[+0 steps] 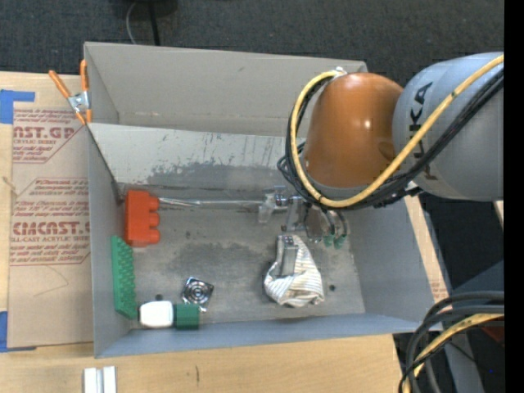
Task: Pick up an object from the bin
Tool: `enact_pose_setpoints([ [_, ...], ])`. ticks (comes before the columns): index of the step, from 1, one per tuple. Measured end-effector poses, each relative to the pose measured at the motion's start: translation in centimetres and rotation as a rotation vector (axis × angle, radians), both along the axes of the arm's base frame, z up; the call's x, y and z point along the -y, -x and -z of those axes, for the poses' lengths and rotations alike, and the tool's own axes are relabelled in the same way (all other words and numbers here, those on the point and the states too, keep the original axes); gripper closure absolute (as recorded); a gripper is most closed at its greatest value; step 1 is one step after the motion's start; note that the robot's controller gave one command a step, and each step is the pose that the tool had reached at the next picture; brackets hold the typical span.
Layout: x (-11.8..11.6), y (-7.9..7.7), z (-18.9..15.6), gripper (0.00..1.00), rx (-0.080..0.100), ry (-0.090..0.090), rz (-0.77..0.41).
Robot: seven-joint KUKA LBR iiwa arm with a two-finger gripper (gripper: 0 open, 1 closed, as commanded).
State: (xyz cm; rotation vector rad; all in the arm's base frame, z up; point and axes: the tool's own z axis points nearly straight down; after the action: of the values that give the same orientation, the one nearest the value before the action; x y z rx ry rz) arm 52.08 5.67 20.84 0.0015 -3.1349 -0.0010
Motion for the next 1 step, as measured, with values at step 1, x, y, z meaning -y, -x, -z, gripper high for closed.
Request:
enact_pose_setpoints([
  [1,0.04,-0.15,-0.47,0.0,0.008,0.0,0.001],
])
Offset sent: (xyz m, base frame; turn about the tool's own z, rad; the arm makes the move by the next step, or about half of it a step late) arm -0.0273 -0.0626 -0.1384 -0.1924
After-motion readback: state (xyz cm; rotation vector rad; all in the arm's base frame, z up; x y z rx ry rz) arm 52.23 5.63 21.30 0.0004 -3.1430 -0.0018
